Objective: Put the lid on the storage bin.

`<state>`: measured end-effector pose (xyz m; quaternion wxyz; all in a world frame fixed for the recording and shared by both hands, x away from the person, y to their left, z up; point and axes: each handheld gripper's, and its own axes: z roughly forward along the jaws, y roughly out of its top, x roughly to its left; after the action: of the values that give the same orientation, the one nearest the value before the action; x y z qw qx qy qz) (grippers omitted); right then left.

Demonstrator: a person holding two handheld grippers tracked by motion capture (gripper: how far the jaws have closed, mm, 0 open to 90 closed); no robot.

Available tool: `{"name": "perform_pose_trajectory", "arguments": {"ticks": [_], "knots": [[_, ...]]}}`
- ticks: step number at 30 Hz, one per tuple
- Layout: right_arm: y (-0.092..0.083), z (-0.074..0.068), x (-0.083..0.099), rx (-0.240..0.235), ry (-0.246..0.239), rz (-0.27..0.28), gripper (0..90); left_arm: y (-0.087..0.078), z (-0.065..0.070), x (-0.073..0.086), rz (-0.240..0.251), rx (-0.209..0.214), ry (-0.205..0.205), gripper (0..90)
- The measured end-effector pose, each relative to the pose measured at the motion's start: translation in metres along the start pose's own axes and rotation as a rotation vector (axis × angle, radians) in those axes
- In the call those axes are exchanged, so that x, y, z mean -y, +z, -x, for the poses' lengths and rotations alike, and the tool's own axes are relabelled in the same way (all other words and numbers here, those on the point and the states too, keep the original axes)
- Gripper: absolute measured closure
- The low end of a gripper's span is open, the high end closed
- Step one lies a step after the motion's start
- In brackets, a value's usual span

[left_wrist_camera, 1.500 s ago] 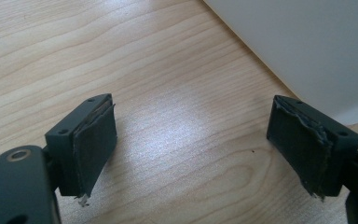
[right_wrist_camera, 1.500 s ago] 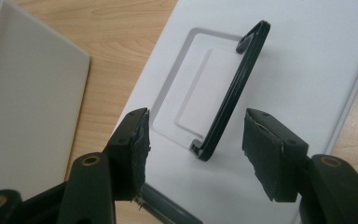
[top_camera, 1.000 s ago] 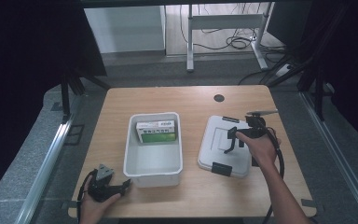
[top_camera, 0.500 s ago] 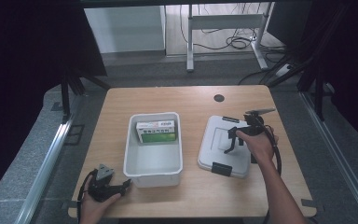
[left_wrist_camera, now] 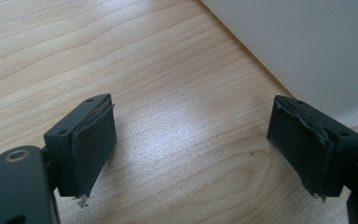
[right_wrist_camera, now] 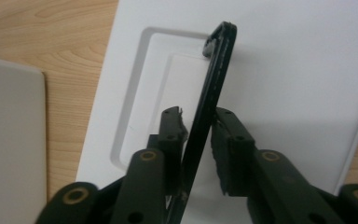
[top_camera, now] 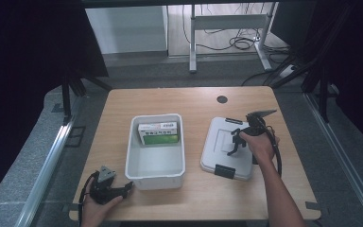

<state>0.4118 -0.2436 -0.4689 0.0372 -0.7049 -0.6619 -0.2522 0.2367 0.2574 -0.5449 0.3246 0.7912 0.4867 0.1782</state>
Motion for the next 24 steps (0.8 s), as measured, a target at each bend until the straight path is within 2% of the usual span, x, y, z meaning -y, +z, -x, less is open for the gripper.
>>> {"name": "perform_pose_trajectory", "arguments": {"ticks": [1,5,6,8,11,16,24], "knots": [[0.001,0.001,0.000,-0.005,0.018,-0.009,79.3,0.000,0.000,0.000,0.000,0.001,-0.001,15.1],[0.001,0.001,-0.001,-0.013,0.052,-0.005,81.2,0.000,0.000,0.000,0.000,0.001,0.000,15.1],[0.001,0.002,-0.001,-0.019,0.091,-0.005,82.2,0.000,0.000,0.000,0.000,0.001,0.000,15.1],[0.001,0.002,-0.001,-0.023,0.106,-0.005,82.7,0.000,0.000,0.000,0.000,0.001,0.000,15.1],[0.001,0.002,-0.001,-0.035,0.170,0.000,84.5,0.000,0.000,0.000,0.000,0.001,0.000,15.1],[0.000,-0.002,-0.001,-0.034,0.194,0.003,84.6,0.000,0.000,0.000,0.000,0.001,0.000,15.1],[-0.011,-0.005,-0.002,-0.044,0.184,0.009,84.6,0.000,0.000,0.000,0.000,0.001,0.000,15.1]]}}
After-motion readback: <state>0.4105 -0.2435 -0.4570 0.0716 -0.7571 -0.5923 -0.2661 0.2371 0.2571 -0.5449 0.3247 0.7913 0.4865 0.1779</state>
